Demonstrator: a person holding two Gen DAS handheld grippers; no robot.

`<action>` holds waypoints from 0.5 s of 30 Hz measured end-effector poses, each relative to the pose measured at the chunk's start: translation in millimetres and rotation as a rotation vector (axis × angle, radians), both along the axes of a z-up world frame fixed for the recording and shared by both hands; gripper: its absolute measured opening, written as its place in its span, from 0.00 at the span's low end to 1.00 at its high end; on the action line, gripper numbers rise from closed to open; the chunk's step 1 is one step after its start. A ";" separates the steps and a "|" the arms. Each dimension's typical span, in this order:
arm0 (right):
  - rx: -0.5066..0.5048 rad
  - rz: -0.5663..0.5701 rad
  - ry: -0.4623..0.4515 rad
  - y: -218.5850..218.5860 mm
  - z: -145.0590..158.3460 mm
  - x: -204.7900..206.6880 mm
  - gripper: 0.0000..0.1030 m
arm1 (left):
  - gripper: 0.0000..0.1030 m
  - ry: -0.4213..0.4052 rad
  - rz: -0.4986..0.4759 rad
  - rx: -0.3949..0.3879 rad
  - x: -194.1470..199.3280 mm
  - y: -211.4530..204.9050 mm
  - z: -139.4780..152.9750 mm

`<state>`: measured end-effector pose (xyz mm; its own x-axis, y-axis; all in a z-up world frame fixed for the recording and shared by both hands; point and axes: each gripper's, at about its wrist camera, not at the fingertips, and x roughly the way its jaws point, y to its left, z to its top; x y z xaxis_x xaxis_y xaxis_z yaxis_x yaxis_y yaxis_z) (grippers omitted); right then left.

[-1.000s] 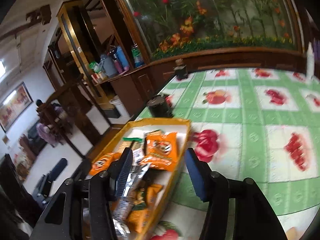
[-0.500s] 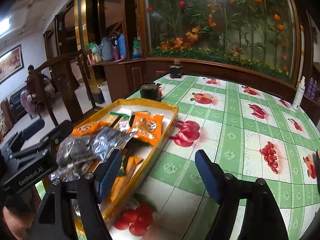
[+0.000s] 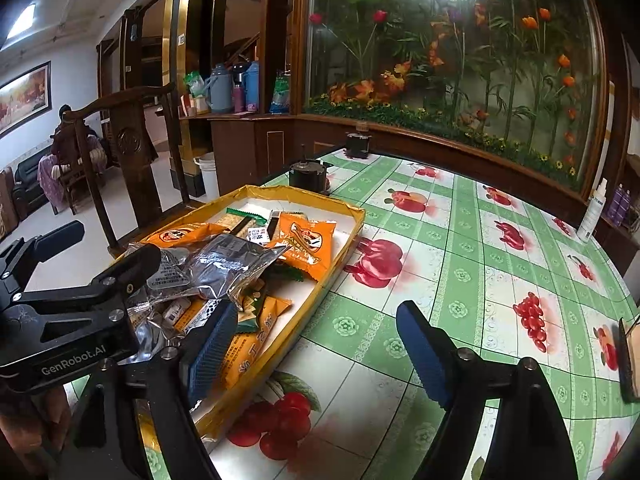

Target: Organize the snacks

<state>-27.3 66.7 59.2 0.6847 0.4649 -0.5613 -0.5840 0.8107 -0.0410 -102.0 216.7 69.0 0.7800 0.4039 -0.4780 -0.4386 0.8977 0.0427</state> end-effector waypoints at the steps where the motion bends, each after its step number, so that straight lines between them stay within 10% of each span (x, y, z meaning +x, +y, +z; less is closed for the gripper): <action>1: 0.000 0.000 -0.002 -0.1 0.4 -0.8 0.83 | 1.00 -0.002 0.008 0.007 -1.6 -0.5 1.0; 15: 0.034 0.002 0.016 -6.0 3.2 -2.3 0.83 | 1.00 -0.003 -0.016 0.062 -35.5 -2.3 19.3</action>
<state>-29.6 60.8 62.4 0.6750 0.4848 -0.5562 -0.5856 0.8106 -0.0042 -137.5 214.4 88.2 0.7883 0.4197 -0.4499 -0.4242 0.9004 0.0966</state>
